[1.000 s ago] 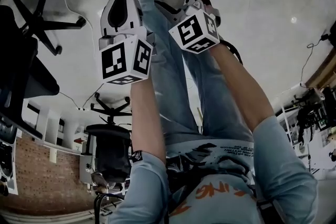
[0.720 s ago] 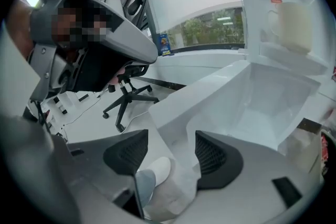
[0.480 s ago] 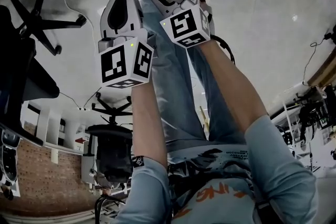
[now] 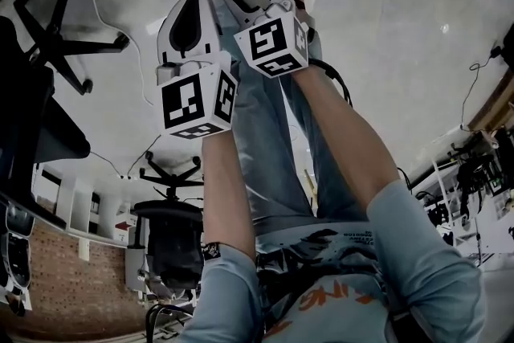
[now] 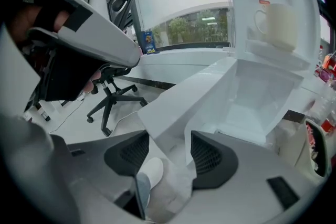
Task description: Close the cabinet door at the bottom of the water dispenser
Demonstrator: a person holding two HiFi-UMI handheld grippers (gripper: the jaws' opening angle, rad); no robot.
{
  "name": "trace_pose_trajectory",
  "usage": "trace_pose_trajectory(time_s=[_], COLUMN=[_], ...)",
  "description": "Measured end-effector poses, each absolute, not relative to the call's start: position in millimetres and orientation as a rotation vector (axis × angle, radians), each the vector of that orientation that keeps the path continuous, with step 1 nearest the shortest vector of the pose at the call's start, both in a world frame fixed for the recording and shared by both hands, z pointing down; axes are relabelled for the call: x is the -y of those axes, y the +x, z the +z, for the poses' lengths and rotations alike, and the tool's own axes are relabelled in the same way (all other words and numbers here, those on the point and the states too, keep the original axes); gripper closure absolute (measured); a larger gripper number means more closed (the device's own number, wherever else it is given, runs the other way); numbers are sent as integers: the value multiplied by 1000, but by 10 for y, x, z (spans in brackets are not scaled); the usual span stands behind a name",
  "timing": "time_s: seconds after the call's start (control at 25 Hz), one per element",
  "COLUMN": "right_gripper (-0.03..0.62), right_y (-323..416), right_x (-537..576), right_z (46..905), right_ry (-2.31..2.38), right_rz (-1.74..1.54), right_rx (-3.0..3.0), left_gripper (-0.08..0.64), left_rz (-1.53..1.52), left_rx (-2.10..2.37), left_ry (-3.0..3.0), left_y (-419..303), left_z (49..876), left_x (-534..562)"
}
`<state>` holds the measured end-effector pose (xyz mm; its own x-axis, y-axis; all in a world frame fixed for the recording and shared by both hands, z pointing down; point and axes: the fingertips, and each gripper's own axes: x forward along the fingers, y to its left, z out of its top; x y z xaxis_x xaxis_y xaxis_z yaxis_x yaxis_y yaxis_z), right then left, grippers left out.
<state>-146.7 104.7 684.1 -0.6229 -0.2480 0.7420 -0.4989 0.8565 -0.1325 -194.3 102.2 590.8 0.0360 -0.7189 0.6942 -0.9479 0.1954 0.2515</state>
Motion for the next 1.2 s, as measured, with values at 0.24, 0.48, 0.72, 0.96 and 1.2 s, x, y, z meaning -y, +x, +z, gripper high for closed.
trace_pose_trajectory(time_s=[0.24,0.48,0.72,0.96,1.2], right_gripper=[364,370,371,371,371], right_y=[-1285,-1072,-869,-631,-425], right_x=[-1059,-1009,-958,-858,-743], right_z=[6829,6823,6825,6838,6836], right_ry=[562,584,624,679,709], right_rz=[411,416,436,468,441], right_rx=[2232,2214,2190,2173,2144], left_gripper=[538,538,538,538,538], left_rz=[455,493,488,454,463], left_rx=[1736,1725,1683,1652,1608], left_ry=[1604,1630,1680,1738,1784], left_y=[-1927,-1839,-1643,-1463,-1337], left_z=[5893,5906,5916,5886,5907], left_x=[-1025,-951,-802,-613,-494])
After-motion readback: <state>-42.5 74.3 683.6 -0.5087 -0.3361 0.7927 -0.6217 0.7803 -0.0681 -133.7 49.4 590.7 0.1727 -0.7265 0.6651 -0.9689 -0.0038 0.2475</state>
